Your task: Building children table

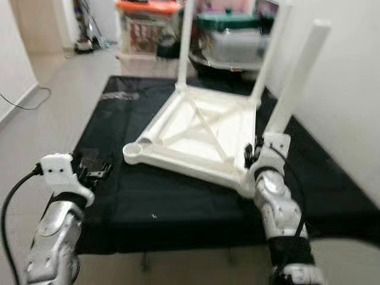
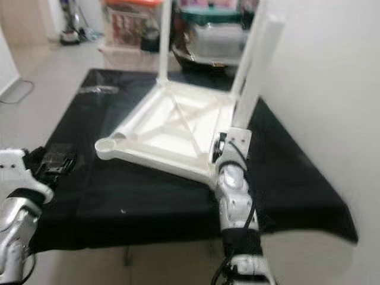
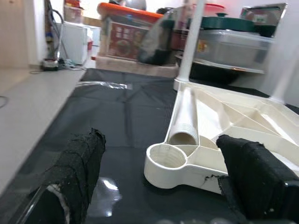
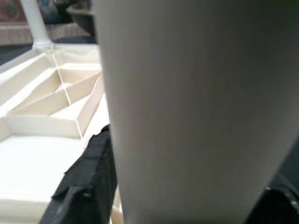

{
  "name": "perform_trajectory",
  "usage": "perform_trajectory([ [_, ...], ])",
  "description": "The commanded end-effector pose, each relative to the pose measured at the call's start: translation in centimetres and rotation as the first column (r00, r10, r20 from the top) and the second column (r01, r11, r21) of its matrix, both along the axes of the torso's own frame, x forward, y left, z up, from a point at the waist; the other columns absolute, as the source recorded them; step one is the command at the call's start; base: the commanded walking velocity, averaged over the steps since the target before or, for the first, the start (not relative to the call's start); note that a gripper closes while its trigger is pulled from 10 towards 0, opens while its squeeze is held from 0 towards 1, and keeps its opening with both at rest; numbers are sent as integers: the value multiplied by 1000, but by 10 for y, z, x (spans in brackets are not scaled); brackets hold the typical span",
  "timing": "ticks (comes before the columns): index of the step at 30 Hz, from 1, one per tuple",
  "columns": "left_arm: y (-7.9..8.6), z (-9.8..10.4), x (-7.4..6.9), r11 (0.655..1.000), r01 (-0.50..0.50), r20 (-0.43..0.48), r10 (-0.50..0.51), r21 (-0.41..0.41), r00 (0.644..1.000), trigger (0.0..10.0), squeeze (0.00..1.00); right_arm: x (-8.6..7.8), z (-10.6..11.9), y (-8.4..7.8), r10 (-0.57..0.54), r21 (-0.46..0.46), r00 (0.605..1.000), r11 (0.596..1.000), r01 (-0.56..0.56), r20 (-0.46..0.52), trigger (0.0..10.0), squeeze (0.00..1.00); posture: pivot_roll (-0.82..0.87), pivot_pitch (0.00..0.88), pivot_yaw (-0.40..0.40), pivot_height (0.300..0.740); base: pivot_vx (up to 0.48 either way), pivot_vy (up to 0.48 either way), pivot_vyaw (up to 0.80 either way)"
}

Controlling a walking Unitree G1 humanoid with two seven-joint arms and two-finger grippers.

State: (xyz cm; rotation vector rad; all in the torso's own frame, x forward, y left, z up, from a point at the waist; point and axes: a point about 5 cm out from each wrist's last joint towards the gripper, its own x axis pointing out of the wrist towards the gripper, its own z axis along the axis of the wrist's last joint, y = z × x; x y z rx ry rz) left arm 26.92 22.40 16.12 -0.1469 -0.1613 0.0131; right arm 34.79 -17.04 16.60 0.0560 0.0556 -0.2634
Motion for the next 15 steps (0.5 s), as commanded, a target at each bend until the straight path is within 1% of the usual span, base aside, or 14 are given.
perform_trajectory([
  [1, 2, -3, -1, 1000, -5, -12, 5, -8, 1000, 10000, 0, -1, 11, -8, -40, 20, 997, 999, 38, 60, 10000, 1000, 31, 0, -80, 740, 0, 0, 0],
  [4, 3, -3, -2, 1000, -11, -12, 11, -6, 1000, 10000, 0, -11, 12, -17, -74, -16, 996, 997, 75, 57, 10000, 1000, 27, 0, -78, 740, 0, 0, 0],
  [5, 3, -3, -2, 1000, -11, -12, 11, -6, 1000, 10000, 0, -11, 12, -17, -74, -16, 996, 997, 75, 57, 10000, 1000, 27, 0, -78, 740, 0, 0, 0],
  [7, 4, -3, -4, 1000, -19, -15, 19, 4, 1000, 10000, 0, -21, 10, -18, -64, -40, 997, 997, 66, 52, 10000, 1000, 17, 0, -73, 740, 0, 0, 0],
  [9, 4, -3, -4, 1000, -19, -15, 19, 4, 1000, 10000, 0, -21, 10, -18, -64, -40, 997, 997, 66, 52, 10000, 1000, 17, 0, -73, 740, 0, 0, 0],
  [10, 4, -3, -5, 1000, -23, -18, 24, 14, 1000, 10000, 0, -27, 9, -17, -43, -49, 998, 998, 45, 50, 10000, 1000, 10, 0, -68, 740, 0, 0, 0],
  [12, 5, -2, -8, 998, -39, -23, 40, 41, 999, 10000, 0, -44, 8, -14, 36, -90, 998, 995, -32, 46, 10000, 1000, -17, 0, -54, 740, 0, 0, 0],
  [13, 5, -2, -8, 998, -39, -23, 40, 41, 999, 10000, 0, -44, 8, -14, 36, -90, 998, 995, -32, 46, 10000, 1000, -17, 0, -54, 740, 0, 0, 0],
  [14, 3, 1, -11, 995, -58, -22, 60, 80, 998, 10000, 0, -57, 2, -10, 145, -154, 989, 977, -145, -10, 10000, 1000, -28, 0, -47, 740, 0, 0, 0],
  [15, 3, 1, -11, 995, -58, -22, 60, 80, 998, 10000, 0, -57, 2, -10, 145, -154, 989, 977, -145, -10, 10000, 1000, -28, 0, -47, 740, 0, 0, 0],
])
